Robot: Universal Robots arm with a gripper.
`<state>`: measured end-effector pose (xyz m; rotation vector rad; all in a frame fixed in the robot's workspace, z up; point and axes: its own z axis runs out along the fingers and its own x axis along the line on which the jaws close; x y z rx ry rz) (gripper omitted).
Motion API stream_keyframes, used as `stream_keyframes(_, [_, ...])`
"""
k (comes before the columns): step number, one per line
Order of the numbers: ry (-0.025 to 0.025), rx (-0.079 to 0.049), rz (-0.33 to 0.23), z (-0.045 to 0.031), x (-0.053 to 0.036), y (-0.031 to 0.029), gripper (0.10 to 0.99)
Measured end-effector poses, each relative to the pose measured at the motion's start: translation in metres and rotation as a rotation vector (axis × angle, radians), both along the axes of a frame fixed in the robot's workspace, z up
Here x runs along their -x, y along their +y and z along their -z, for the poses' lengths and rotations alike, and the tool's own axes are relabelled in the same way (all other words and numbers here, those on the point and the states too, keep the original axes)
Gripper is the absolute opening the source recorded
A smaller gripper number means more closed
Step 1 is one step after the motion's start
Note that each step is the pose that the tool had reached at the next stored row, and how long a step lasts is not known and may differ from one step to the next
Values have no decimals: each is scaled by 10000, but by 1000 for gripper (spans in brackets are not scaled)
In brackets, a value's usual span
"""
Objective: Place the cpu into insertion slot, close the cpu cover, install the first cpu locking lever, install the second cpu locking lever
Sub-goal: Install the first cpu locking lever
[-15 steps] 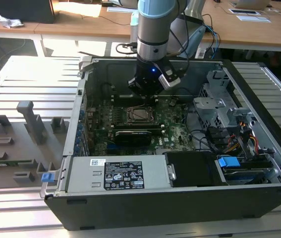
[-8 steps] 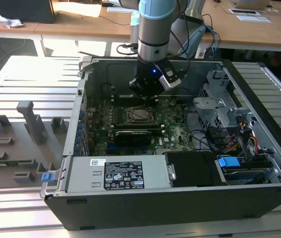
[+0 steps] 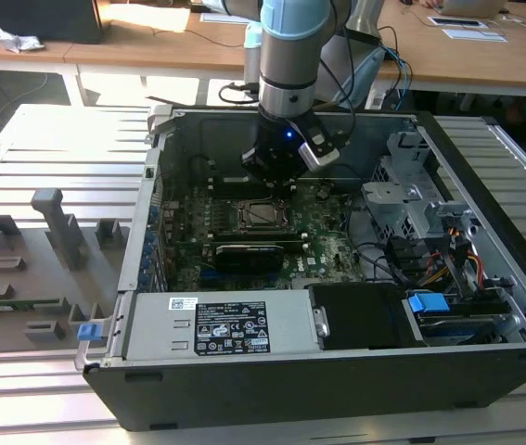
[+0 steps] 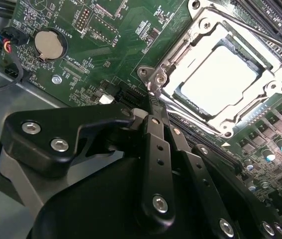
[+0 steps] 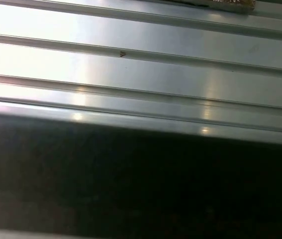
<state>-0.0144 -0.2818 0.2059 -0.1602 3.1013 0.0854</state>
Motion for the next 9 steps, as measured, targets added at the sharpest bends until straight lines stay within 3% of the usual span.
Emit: stream_keyframes(9, [4,166,-1,57,0,-27,106])
